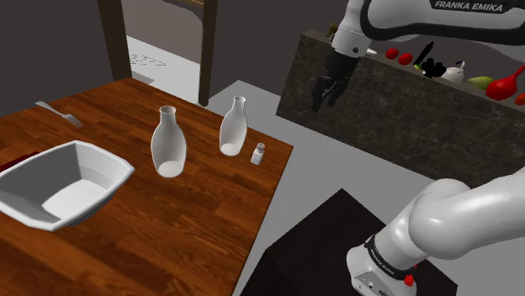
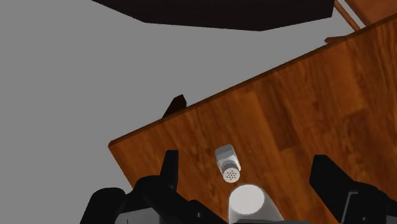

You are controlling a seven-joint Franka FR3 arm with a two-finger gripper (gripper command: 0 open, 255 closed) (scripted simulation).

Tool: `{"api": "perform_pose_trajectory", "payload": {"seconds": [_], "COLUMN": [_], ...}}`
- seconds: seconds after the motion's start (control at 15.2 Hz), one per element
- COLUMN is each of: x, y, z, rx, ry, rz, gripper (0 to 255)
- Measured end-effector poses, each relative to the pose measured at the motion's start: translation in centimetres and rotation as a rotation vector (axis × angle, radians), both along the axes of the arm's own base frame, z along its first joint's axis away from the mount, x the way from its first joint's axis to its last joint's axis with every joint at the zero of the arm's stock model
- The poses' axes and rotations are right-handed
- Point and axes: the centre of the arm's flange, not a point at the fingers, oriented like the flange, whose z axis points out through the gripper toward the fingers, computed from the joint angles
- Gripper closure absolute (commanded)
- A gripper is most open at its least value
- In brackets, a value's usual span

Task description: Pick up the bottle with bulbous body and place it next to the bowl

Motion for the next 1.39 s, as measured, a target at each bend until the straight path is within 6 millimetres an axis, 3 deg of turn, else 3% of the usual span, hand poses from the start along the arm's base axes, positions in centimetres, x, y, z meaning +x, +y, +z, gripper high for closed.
{"api": "perform_pose_trajectory", "payload": {"seconds": [1.39], "x": [24.7], "y": [9.5], "z": [-8.3], "rx": [0.001], "ry": [0.015], "rz": [0.057], "gripper": [0]}}
